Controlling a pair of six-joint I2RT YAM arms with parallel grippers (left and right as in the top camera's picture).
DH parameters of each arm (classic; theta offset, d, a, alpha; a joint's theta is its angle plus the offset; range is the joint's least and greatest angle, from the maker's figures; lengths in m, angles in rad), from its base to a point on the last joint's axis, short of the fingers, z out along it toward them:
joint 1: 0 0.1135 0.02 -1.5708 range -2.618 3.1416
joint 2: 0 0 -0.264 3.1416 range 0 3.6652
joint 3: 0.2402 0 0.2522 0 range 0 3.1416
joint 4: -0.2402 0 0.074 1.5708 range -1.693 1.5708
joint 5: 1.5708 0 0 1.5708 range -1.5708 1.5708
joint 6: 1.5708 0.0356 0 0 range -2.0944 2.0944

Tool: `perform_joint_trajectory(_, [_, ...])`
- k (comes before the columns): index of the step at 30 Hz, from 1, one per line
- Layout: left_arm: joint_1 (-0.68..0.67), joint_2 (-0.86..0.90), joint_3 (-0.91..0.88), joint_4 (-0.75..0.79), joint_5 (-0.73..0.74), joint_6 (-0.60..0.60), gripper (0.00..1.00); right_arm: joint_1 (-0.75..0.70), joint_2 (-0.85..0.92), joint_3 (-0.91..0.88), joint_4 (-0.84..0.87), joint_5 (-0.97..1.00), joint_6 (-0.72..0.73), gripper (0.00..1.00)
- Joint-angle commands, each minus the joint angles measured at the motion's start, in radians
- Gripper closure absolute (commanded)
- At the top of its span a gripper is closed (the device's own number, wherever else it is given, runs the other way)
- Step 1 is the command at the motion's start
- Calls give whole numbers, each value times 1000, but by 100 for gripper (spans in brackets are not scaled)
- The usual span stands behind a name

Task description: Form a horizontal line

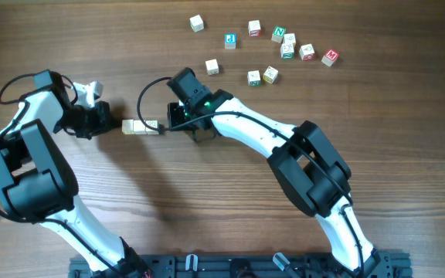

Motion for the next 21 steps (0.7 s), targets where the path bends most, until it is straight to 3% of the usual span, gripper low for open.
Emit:
perform_joint_trajectory(1, [2, 13, -20, -1, 15, 28, 96, -2, 39, -18, 2, -59, 69, 96])
perform_joint_trajectory(10, [2, 13, -23, -13, 15, 28, 96, -2, 39, -18, 0, -260, 68, 96])
perform_joint_trajectory(21, [2, 13, -23, -18, 15, 28, 96, 10, 61, -18, 77, -191, 79, 96])
